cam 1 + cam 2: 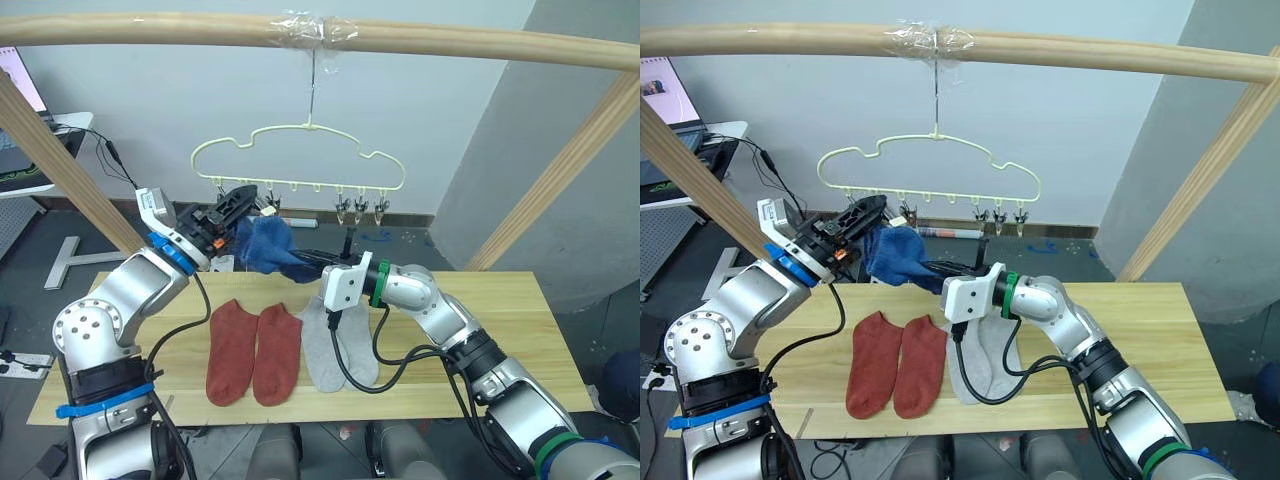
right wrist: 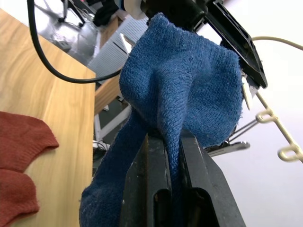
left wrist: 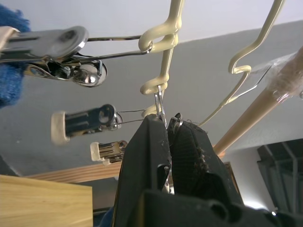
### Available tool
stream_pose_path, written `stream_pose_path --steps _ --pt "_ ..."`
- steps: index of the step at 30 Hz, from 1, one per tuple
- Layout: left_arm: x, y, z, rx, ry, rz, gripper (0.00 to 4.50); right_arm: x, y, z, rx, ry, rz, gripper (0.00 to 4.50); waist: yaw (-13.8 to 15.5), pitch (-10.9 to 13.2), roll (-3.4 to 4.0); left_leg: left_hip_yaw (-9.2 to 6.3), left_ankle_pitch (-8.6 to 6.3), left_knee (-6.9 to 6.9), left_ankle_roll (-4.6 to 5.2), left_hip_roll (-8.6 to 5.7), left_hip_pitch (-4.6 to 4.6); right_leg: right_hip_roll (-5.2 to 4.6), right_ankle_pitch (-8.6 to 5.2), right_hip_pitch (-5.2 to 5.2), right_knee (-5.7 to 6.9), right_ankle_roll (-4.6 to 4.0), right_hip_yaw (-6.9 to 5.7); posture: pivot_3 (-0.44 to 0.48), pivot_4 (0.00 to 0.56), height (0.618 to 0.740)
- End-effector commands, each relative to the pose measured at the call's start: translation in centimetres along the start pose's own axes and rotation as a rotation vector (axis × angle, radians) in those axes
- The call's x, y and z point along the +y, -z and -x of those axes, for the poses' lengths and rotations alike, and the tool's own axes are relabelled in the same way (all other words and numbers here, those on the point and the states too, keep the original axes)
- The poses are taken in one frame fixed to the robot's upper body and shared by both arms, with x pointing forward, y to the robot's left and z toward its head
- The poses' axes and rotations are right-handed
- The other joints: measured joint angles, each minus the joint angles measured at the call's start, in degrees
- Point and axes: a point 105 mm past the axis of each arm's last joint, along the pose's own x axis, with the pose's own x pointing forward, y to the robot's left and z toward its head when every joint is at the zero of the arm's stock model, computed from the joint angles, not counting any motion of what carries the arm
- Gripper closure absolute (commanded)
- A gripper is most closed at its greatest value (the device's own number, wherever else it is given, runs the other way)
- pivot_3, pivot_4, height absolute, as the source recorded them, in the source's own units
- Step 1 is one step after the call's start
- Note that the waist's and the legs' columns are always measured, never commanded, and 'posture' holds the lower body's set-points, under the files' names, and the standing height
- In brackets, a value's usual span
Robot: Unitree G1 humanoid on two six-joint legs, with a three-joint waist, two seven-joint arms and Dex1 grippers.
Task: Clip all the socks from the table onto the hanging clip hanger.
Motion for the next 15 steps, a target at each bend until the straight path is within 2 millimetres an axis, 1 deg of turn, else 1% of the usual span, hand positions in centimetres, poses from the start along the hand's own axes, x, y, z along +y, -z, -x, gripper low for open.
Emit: stream_pose_path --steps 1,9,15 --pt "-2.5 0.4 0.1 0.040 0.107 -0.053 4.31 -1.8 -0.8 -0.1 -0.042 0.029 0.031 4.47 -0.01 0.01 0.01 -0.01 0.00 0.00 0.00 0.00 0.00 0.00 0.00 0.00 0.00 0.00 -0.01 -0.084 0.180 0.740" --pt "-2.4 0.8 0.4 0.066 0.102 -0.082 4.31 -2.9 -0.8 0.1 -0.048 0.044 0.059 4.47 0.05 0.02 0.03 -0.04 0.00 -0.02 0.00 0.01 -0.02 -0.03 0.00 0.01 -0.05 0.00 -0.04 -0.082 0.185 0.740" --pt "-2.3 0.2 0.4 0.034 0.094 -0.106 4.31 -3.0 -0.6 0.4 -0.042 0.048 0.065 4.47 0.06 0.02 0.03 -0.06 0.00 -0.02 0.00 0.01 -0.02 -0.03 0.00 0.01 -0.05 0.00 -0.07 -0.084 0.188 0.740"
